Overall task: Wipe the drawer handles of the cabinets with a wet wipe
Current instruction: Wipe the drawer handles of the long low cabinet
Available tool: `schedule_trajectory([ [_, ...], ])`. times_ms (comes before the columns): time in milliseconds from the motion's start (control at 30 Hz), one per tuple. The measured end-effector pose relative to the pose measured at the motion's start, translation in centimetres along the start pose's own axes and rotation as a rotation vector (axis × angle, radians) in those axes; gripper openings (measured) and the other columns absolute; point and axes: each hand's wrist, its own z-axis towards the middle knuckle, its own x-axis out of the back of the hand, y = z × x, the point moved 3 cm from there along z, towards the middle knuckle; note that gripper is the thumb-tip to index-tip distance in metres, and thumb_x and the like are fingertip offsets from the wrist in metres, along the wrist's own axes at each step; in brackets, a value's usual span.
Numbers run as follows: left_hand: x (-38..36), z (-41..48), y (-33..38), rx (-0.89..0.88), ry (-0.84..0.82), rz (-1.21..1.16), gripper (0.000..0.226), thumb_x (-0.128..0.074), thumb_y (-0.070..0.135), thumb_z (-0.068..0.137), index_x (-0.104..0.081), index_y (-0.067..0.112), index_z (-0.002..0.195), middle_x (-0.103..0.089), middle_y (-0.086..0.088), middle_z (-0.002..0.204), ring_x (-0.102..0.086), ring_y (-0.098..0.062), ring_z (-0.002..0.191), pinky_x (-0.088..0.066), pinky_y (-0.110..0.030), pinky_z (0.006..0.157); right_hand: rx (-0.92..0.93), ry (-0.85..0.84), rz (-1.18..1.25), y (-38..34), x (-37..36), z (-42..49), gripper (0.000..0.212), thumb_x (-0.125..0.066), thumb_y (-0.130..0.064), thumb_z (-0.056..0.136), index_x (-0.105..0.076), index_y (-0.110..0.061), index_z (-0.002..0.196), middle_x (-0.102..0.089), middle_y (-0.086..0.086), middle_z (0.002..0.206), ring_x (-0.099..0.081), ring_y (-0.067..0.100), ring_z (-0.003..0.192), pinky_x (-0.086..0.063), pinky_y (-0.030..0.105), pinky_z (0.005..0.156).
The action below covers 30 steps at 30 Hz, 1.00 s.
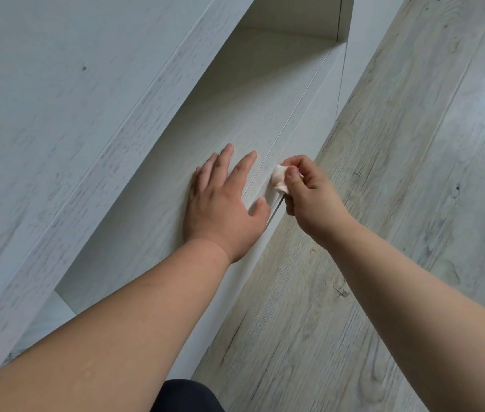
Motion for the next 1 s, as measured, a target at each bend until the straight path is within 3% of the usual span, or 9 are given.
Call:
schedule_trajectory([
  [200,0.0,0.0,0.0,0.003,-0.007,-0.001,0.075,-0.044,0.05,0.09,-0.023,0.043,0.162,-0.009,0.008,0.174,-0.004,-0.017,0.158,-0.011,-0.044,0.13,-0.154,0.007,0.274,1.0,0.3,-0.2,0.018,-0.043,-0.012,0.11,-0.054,-0.009,0.124,-0.057,-0.001,0.077,-0.043,0.01,0.058,-0.042,0.028,0.062],
  [367,0.1,0.0,0.1,0.005,-0.011,0.004,0.076,-0.041,0.052,0.088,-0.022,0.043,0.162,-0.008,0.008,0.174,-0.004,-0.017,0.159,-0.01,-0.043,0.13,-0.287,-0.148,0.552,1.5,0.8,-0.4,0.02,-0.048,-0.003,0.106,-0.065,0.0,0.116,-0.054,0.002,0.073,-0.041,0.011,0.058,-0.033,0.027,0.068],
  [533,0.1,-0.1,0.1,0.004,-0.007,0.002,0.077,-0.041,0.052,0.087,-0.023,0.043,0.162,-0.01,0.008,0.174,-0.005,-0.017,0.158,-0.011,-0.044,0.13,-0.312,-0.229,0.304,1.6,1.5,-0.9,0.022,-0.049,-0.007,0.107,-0.066,0.006,0.111,-0.053,0.007,0.073,-0.05,0.012,0.061,-0.047,0.021,0.059],
  [633,0.2,-0.1,0.1,0.009,-0.013,0.006,0.077,-0.04,0.053,0.088,-0.021,0.043,0.162,-0.009,0.009,0.174,-0.004,-0.016,0.159,-0.01,-0.043,0.13,-0.237,-0.187,0.033,1.5,2.0,-0.8,0.024,-0.054,-0.019,0.106,-0.073,-0.006,0.1,-0.058,0.006,0.073,-0.052,0.014,0.064,-0.046,0.031,0.064],
  [733,0.1,0.0,0.1,0.001,-0.007,0.01,0.077,-0.041,0.052,0.088,-0.022,0.042,0.162,-0.009,0.008,0.174,-0.005,-0.017,0.159,-0.011,-0.044,0.13,-0.134,-0.089,-0.336,1.0,1.8,-0.7,0.03,-0.046,-0.032,0.104,-0.069,-0.015,0.096,-0.066,0.007,0.078,-0.059,0.024,0.068,-0.049,0.043,0.067],
  [800,0.1,0.0,0.1,0.0,-0.003,0.004,0.076,-0.043,0.051,0.089,-0.023,0.042,0.162,-0.01,0.008,0.174,-0.006,-0.018,0.159,-0.012,-0.044,0.13,-0.133,-0.042,-0.315,0.7,1.1,-0.6,0.034,-0.041,-0.038,0.096,-0.062,-0.013,0.087,-0.063,0.005,0.075,-0.059,0.029,0.068,-0.05,0.047,0.067],
  [867,-0.1,0.0,-0.1,-0.001,-0.002,0.002,0.075,-0.045,0.05,0.09,-0.023,0.043,0.161,-0.01,0.008,0.174,-0.006,-0.017,0.159,-0.013,-0.045,0.13,-0.152,-0.017,-0.215,0.6,0.5,-0.5,0.035,-0.037,-0.043,0.085,-0.056,-0.014,0.079,-0.055,-0.001,0.067,-0.051,0.023,0.063,-0.044,0.045,0.065],
  [1000,-0.1,0.0,-0.2,0.002,0.002,-0.01,0.075,-0.049,0.048,0.091,-0.024,0.043,0.161,-0.011,0.008,0.174,-0.006,-0.017,0.159,-0.013,-0.045,0.13,-0.125,0.026,-0.184,0.7,0.1,-0.5,0.03,-0.036,-0.037,0.085,-0.051,-0.014,0.073,-0.049,-0.002,0.066,-0.045,0.02,0.066,-0.038,0.043,0.065],
])
